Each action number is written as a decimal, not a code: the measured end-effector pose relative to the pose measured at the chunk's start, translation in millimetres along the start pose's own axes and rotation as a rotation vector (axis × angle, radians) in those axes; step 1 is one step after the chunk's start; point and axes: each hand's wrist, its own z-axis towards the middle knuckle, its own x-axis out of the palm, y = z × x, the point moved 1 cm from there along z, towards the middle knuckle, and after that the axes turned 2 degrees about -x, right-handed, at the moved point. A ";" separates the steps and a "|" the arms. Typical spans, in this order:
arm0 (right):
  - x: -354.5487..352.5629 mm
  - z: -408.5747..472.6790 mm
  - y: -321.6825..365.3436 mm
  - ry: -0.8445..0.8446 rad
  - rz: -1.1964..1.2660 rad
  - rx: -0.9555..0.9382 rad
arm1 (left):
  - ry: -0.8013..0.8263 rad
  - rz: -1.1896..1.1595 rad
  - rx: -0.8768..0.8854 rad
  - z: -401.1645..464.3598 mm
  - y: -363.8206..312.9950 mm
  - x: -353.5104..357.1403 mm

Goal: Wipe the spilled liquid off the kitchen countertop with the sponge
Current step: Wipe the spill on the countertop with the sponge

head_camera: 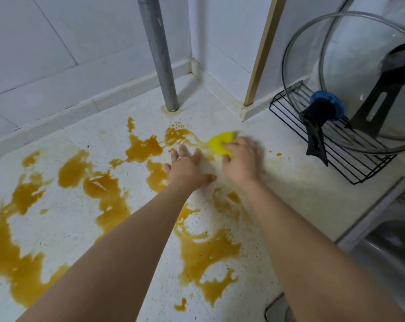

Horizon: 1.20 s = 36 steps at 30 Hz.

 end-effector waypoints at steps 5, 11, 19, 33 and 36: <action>-4.9 -6.3 -1.6 -0.095 0.101 -0.044 | 0.007 0.021 0.040 -1.6 1.7 -2.0; -8.8 -39.3 -15.9 -0.114 0.081 0.039 | -0.001 0.046 0.058 -2.6 4.9 -2.6; -14.1 -74.1 -26.9 -0.162 0.043 0.155 | -0.004 0.100 0.100 -29.8 28.7 4.8; 17.7 -139.2 34.3 -0.038 0.140 0.064 | 0.094 0.089 0.214 -51.0 51.6 9.6; 11.0 -141.1 29.0 -0.035 0.044 0.032 | 0.093 0.088 0.215 -50.2 52.8 9.7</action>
